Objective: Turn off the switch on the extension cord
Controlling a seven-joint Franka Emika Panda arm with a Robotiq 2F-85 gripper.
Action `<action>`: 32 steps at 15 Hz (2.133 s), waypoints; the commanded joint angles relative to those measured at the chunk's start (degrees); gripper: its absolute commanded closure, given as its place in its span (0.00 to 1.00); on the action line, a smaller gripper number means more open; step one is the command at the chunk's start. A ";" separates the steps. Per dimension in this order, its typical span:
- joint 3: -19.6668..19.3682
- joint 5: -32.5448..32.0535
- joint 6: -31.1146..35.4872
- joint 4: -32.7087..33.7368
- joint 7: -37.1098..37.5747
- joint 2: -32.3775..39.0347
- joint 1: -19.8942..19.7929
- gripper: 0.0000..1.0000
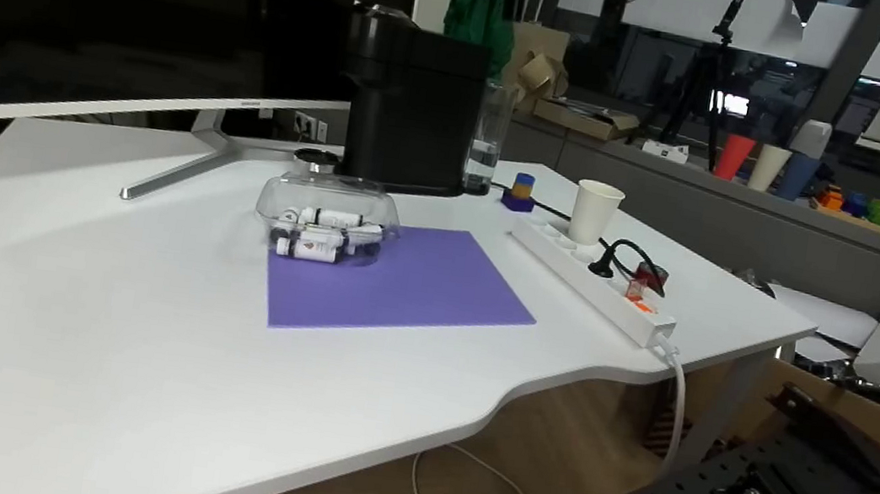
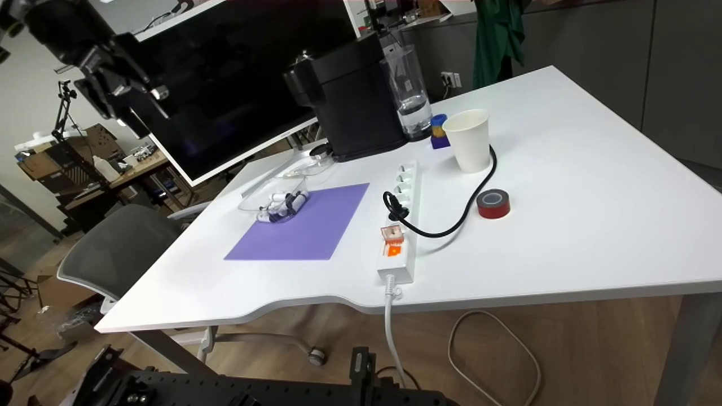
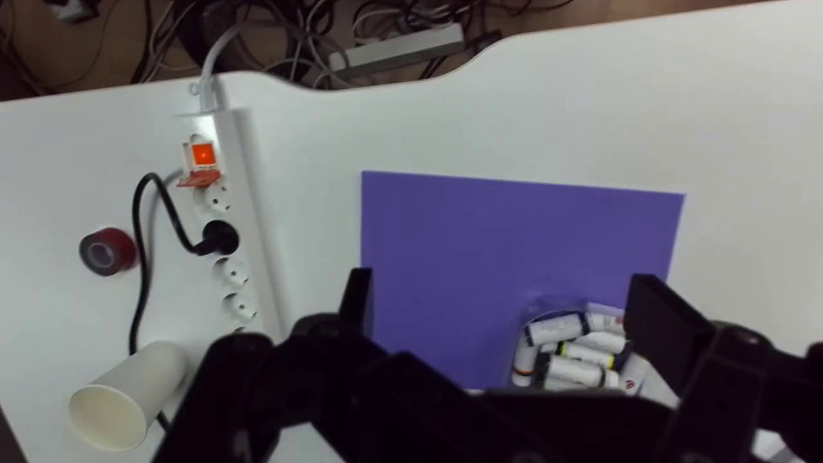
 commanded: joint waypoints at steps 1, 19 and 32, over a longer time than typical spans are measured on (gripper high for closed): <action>-4.11 -5.76 8.01 -2.86 -2.32 1.75 -4.51 0.00; -15.03 -16.16 22.17 -0.49 -9.06 18.60 -14.85 0.25; -22.24 -21.28 25.80 4.40 -25.87 35.69 -16.06 1.00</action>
